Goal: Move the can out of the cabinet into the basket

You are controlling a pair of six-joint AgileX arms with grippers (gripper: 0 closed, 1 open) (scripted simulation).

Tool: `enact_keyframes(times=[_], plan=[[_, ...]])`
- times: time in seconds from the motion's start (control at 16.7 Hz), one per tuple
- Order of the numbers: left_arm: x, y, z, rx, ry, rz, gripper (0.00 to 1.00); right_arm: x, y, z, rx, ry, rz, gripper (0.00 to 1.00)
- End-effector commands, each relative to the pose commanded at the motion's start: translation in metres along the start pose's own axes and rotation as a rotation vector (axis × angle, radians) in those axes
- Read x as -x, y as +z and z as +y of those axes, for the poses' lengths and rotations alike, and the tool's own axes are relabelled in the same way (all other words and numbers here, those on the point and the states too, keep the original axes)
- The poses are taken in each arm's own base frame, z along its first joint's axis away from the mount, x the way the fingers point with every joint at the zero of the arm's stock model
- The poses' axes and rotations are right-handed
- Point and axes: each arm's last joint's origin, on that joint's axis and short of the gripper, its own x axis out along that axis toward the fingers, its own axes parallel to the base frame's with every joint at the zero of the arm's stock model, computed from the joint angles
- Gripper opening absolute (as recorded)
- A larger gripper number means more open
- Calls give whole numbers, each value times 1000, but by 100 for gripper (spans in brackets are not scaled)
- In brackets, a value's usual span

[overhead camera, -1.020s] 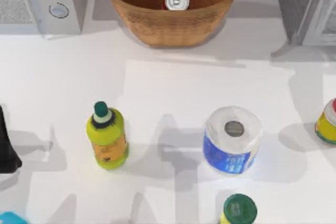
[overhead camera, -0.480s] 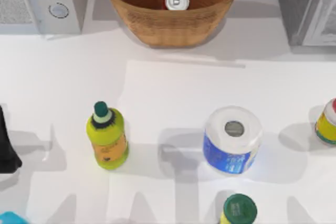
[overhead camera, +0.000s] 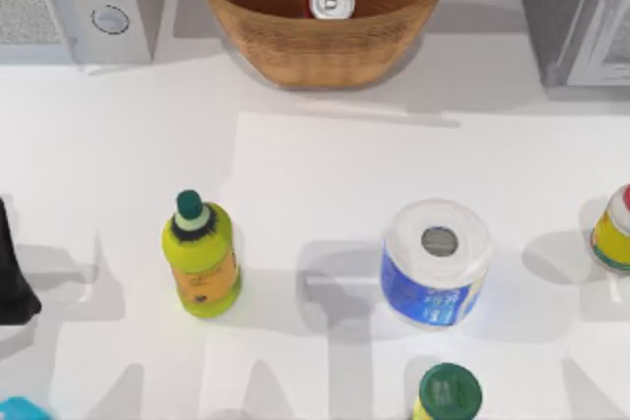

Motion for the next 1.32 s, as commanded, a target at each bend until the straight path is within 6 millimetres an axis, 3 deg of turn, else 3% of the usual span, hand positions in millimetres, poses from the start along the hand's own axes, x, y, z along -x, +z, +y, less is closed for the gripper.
enact_keyframes(times=[0.36, 0.66, 0.96, 1.32], plan=[[0, 0, 0, 0, 0, 0, 100, -3, 11, -4, 1, 4, -25, 100], [0, 0, 0, 0, 0, 0, 100, -22, 36, -28, 15, 2, -55, 100], [0, 0, 0, 0, 0, 0, 100, -53, 43, -84, 16, -3, -25, 100], [0, 0, 0, 0, 0, 0, 100, -59, 17, -167, -1, -1, 1, 100]])
